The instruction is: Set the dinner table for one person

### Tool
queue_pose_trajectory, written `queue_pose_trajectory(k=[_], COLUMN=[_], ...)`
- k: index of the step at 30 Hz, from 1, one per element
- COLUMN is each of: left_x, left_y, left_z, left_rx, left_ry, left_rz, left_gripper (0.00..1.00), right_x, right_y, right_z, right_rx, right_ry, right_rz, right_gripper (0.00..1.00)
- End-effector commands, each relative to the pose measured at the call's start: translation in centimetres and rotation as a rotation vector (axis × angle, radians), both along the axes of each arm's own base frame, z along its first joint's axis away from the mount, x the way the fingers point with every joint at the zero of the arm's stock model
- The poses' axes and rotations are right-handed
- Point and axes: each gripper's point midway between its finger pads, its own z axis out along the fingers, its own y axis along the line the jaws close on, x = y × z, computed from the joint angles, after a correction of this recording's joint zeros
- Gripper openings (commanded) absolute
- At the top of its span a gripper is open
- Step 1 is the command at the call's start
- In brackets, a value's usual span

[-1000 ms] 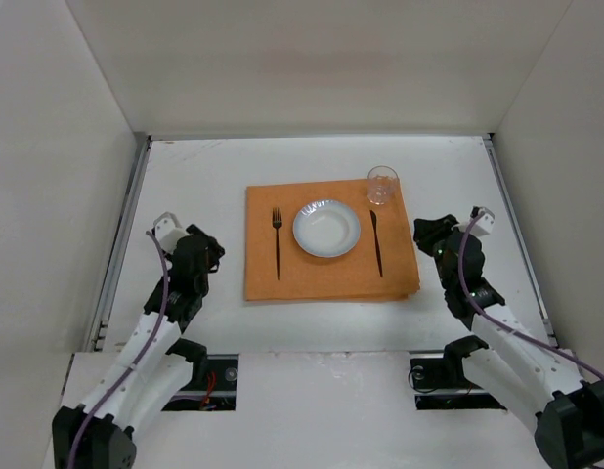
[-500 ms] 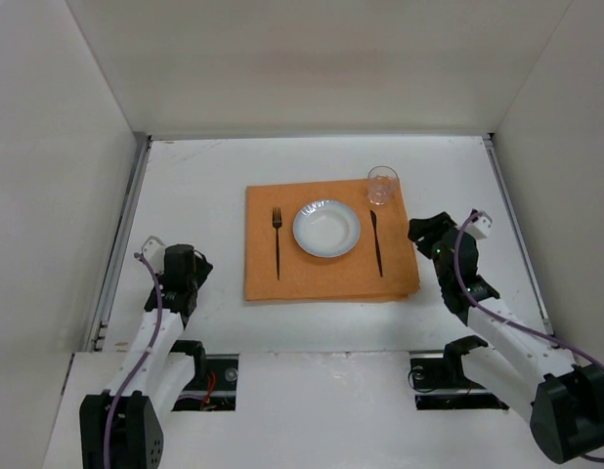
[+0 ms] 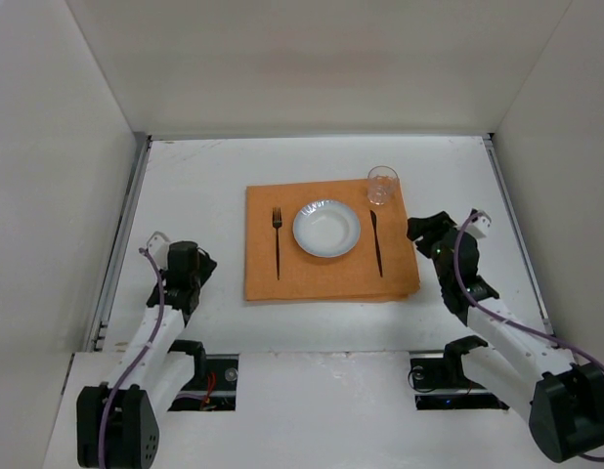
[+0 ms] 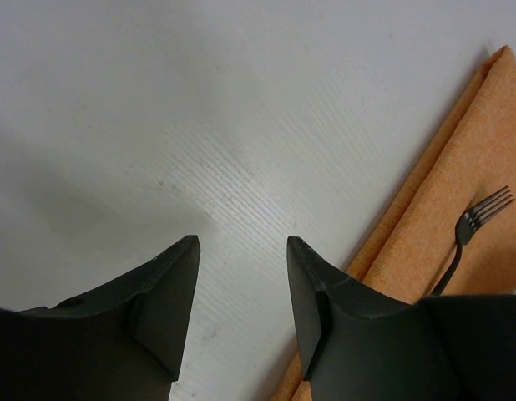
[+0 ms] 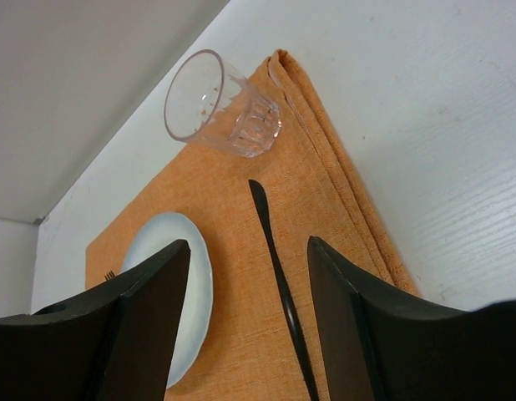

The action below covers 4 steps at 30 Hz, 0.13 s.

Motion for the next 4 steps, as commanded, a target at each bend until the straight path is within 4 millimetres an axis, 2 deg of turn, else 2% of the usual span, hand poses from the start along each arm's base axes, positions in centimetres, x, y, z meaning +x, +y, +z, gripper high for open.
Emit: queue_pose_trajectory(k=[1, 4], left_x=[1.52, 1.54], left_y=[-0.88, -1.09], left_z=[2.54, 2.3], left_rx=[-0.008, 0.005], left_ry=[-0.075, -0.063], left_rz=[-0.034, -0.041], left_gripper=[0.43, 0.45], right_x=[0.5, 0.38], right_y=[0.25, 0.02], right_z=[1.8, 2.1], right_rx=[0.028, 0.029], right_ry=[-0.066, -0.08], right_rz=[0.011, -0.001], right_gripper=[0.64, 0.65])
